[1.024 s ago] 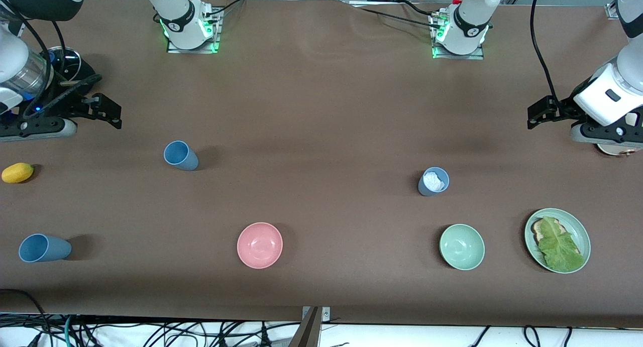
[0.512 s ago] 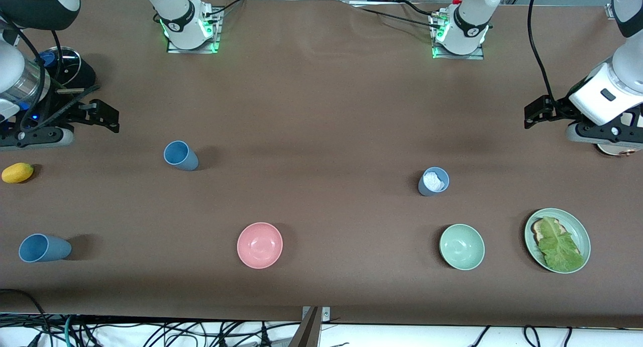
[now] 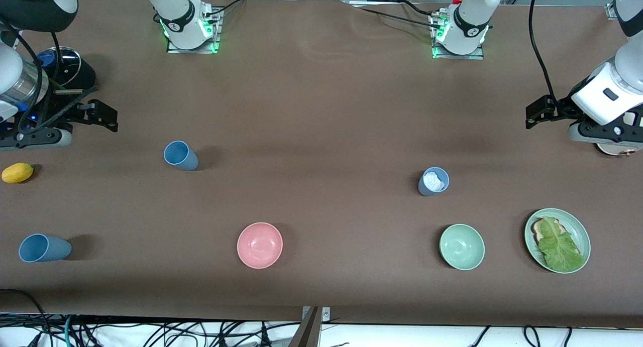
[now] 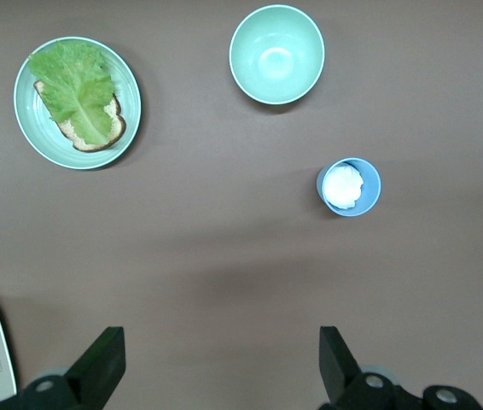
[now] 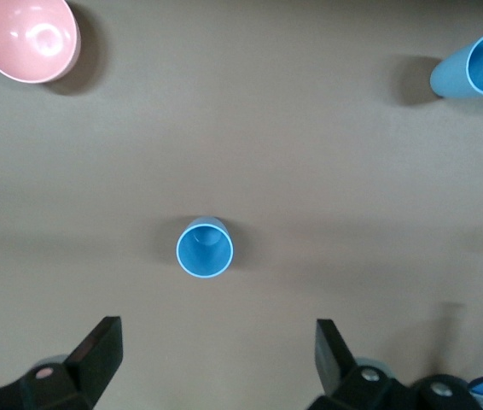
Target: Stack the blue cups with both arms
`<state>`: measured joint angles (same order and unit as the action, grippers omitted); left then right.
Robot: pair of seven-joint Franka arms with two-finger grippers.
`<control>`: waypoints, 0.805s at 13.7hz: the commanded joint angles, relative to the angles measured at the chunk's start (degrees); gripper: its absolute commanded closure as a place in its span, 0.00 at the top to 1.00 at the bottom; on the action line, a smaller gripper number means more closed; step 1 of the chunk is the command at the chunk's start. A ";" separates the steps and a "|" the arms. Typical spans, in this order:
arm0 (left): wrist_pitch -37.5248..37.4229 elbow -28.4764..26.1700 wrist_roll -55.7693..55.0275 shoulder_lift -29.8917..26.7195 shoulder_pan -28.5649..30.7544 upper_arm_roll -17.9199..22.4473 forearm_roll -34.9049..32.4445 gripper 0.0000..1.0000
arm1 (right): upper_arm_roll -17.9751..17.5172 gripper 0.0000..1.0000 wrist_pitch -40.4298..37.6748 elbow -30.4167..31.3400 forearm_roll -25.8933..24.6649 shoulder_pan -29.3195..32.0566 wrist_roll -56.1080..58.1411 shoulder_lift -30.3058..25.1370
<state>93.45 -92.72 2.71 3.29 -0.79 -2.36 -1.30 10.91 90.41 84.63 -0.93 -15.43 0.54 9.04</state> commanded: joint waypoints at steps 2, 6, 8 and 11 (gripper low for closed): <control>-0.90 1.75 0.72 0.67 -0.01 0.08 0.95 1.00 | -0.10 1.00 -1.91 -1.48 -0.04 0.67 0.42 2.03; -0.90 1.66 0.72 0.67 -0.01 0.08 0.86 1.00 | -0.54 1.00 -4.11 -1.75 -0.48 -0.12 -0.10 3.25; -0.90 1.66 0.72 0.67 -0.09 0.08 0.86 1.00 | -0.45 1.00 -4.55 -1.92 0.05 0.31 1.13 3.97; -0.90 1.66 0.72 0.67 -0.09 0.08 0.86 1.00 | -0.28 1.00 -4.46 -1.92 0.23 0.49 3.94 4.23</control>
<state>93.45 -92.70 2.71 3.30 -0.79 -2.37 -1.30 10.60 87.22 84.62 -0.92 -15.22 2.64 12.54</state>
